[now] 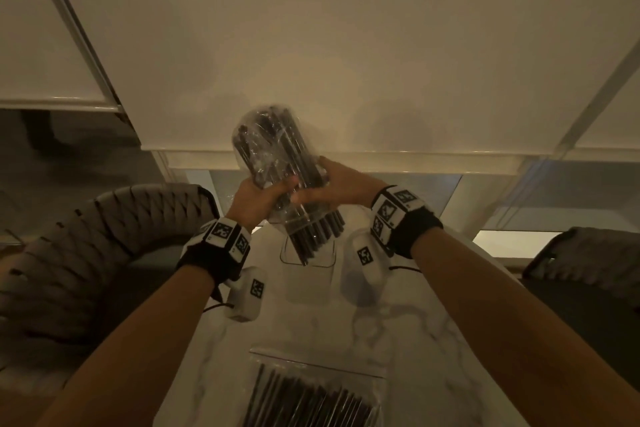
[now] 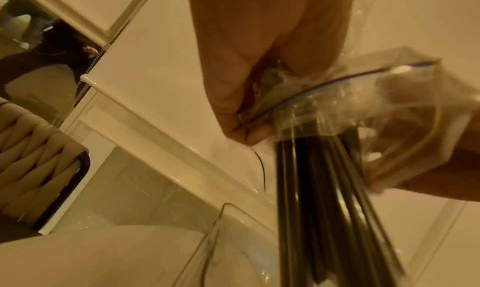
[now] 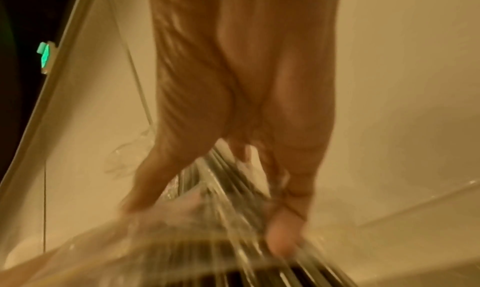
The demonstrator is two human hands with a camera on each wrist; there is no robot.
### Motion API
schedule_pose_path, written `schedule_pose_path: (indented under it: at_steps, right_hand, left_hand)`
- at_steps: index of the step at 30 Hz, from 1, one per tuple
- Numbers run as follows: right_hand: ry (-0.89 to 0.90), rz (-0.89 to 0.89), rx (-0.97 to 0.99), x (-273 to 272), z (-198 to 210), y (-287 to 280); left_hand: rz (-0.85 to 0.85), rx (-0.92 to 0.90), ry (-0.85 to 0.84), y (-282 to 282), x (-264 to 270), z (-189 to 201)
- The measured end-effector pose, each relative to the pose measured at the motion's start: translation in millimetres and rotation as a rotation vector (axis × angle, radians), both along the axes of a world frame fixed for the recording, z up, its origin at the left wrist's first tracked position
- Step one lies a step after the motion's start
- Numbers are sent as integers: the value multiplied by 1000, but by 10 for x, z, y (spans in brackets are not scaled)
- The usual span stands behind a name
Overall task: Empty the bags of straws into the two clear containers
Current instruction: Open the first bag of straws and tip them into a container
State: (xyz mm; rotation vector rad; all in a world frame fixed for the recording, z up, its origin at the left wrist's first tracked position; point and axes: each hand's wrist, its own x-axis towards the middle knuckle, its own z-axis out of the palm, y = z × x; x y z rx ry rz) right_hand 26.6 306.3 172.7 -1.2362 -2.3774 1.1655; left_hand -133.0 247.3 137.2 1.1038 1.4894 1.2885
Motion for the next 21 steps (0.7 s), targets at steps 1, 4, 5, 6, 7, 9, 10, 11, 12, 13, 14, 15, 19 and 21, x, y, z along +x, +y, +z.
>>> schedule_pose_path:
  at_steps: [1,4,5,6,7,9,10,11,12,13,14,15,19,21]
  right_hand:
    - [-49,26,-12,-9,-50,10]
    - [-22,-37,58,4,-176,41]
    - [23,-73,94,16,-204,45]
    - [63,-105,118,26,-223,44]
    - [103,-127,133,38,-235,34]
    - [172,-180,130,51,-245,23]
    - [194,-210,119,54,-241,22]
    - [205,-236,109,59,-231,21]
    - [208,-256,90,63,-229,28]
    - [202,-262,59,67,-218,23]
    - [186,-253,18,70,-220,22]
    - [161,-227,-23,73,-223,14]
    - [158,-141,-114,92,-187,-35]
    - [198,-142,-121,99,-148,-44]
  left_hand:
    - [5,27,-7,0,13,-21]
    - [10,92,4,-6,77,-40]
    - [-3,111,9,-7,83,-38]
    - [-24,123,16,-11,81,-29]
    - [-57,129,27,-10,64,-23]
    - [-137,101,37,-5,21,10]
    - [-176,77,50,2,-2,25]
    - [-216,53,80,5,-26,44]
    - [-250,23,120,10,-55,48]
    - [-276,-12,145,11,-89,45]
    - [-286,-55,162,1,-122,46]
    - [-284,-91,175,-1,-154,36]
    - [-311,-136,295,0,-193,78]
    - [-326,-167,321,-15,-193,103]
